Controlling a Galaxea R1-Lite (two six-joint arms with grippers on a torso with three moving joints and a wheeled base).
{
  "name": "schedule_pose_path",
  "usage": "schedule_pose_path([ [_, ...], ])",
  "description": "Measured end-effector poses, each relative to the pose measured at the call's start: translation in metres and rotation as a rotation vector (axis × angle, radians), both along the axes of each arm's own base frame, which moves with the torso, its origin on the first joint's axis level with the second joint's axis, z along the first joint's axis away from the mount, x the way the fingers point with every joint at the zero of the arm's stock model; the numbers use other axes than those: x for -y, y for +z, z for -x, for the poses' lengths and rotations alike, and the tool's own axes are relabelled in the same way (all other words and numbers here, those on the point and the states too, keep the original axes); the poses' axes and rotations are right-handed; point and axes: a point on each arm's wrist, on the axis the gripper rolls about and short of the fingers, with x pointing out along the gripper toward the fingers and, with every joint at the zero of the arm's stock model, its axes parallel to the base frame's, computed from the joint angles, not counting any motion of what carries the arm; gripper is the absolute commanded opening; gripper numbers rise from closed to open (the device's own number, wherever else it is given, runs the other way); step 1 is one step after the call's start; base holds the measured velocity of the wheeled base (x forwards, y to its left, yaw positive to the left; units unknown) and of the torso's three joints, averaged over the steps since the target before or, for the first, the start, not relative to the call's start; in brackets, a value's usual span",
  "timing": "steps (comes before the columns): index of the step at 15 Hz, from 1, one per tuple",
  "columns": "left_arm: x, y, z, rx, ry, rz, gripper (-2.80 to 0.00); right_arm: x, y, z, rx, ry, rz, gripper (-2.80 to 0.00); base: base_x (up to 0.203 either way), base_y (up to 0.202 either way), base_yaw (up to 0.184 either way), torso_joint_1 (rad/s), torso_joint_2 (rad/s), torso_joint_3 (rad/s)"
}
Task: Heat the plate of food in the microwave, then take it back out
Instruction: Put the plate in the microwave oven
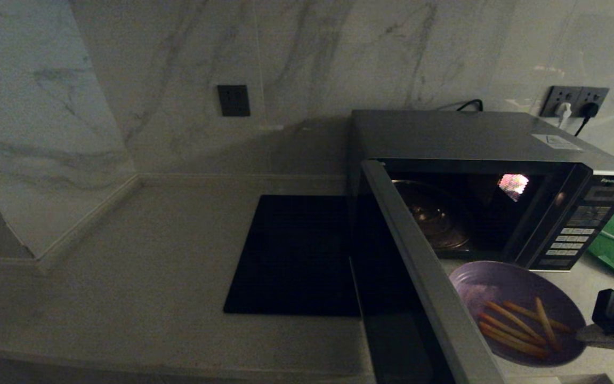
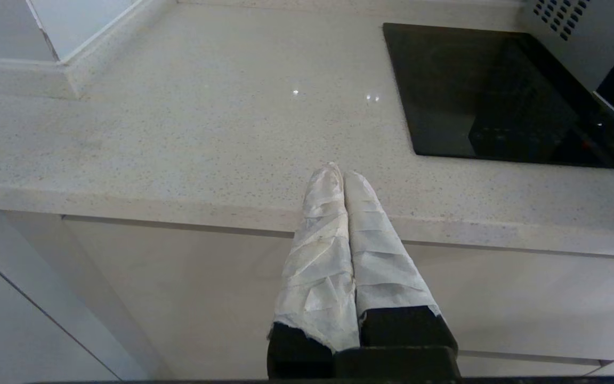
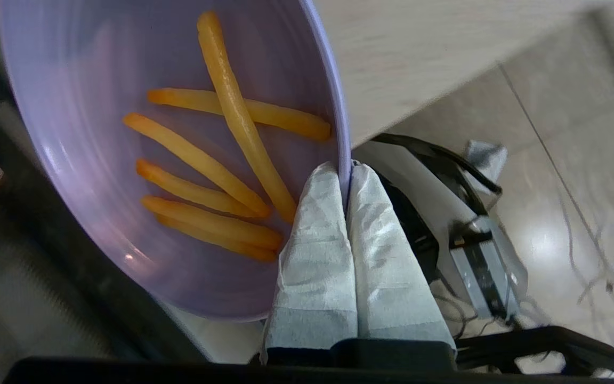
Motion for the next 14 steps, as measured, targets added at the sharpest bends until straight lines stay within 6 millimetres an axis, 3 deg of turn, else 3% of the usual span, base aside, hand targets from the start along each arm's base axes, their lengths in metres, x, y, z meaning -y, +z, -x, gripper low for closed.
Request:
schedule_pose_path([
  [7,0.0,0.0,0.0,-0.001,0.001,0.0,-2.8,-0.025,0.038,-0.034,0.132,-0.061,-0.095,-2.8,0.0,0.0,0.0,0.0,0.0,0.0],
  [14,0.0,0.0,0.0,-0.001,0.0,0.0,-2.8,-0.049,0.045,-0.077,0.095,-0.273,-0.088,-2.8,0.0,0.0,0.0,0.0,0.0,0.0],
])
